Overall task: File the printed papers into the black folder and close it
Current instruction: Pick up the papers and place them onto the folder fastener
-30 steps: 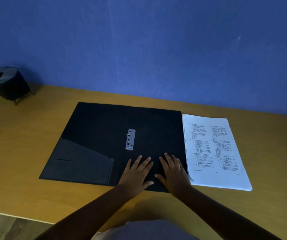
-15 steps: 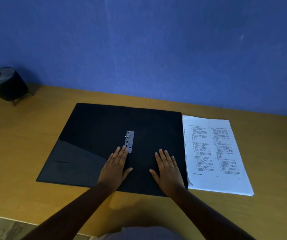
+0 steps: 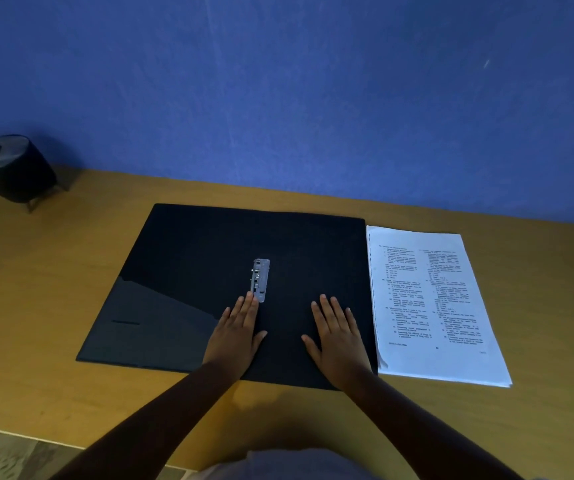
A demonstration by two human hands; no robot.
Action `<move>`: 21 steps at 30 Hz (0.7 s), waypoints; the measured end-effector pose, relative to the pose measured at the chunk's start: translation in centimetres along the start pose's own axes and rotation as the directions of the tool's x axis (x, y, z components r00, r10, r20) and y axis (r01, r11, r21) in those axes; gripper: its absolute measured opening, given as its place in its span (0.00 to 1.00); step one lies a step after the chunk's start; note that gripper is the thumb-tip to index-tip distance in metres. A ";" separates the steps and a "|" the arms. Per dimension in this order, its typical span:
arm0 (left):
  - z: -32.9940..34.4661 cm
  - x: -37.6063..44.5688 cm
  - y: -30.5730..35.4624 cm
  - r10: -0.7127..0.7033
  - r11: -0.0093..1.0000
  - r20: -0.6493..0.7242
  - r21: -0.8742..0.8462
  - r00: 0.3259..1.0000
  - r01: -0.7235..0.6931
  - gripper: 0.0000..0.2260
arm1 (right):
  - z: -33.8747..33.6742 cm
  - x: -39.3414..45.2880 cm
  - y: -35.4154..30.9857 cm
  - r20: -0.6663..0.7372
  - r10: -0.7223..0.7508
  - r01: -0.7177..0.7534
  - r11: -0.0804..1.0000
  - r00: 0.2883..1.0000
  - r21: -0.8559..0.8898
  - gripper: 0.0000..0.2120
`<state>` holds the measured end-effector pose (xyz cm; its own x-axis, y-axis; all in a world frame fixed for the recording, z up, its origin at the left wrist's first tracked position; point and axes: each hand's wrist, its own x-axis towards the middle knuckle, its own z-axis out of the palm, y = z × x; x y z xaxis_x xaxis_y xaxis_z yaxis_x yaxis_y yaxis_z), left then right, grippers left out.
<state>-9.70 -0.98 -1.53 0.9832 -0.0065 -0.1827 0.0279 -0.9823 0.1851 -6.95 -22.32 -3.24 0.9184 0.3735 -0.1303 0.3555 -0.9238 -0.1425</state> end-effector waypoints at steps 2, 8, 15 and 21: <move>0.0 0.0 0.2 -0.003 1.000 -0.008 -0.010 1.000 0.002 0.29 | -0.1 0.0 0.0 -0.002 0.001 -0.001 1.000 1.000 0.003 0.33; -0.7 0.2 0.4 0.018 1.000 -0.020 -0.013 1.000 -0.019 0.29 | -0.3 0.0 0.1 0.017 -0.020 0.020 1.000 1.000 -0.008 0.33; -2.9 0.8 0.9 0.052 0.999 -0.110 0.004 0.993 -0.052 0.29 | -0.3 0.0 0.2 0.026 -0.040 0.040 0.999 0.999 -0.022 0.34; -4.7 3.0 1.3 0.066 0.996 -0.189 0.079 0.980 -0.051 0.29 | -0.4 0.0 0.3 0.029 -0.048 0.049 0.999 0.998 -0.013 0.35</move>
<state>-5.82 -1.41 2.72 0.9993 -0.0355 0.0153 -0.0371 -0.9924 0.1175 -6.76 -22.64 -2.91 0.8947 0.4201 -0.1520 0.4020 -0.9055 -0.1363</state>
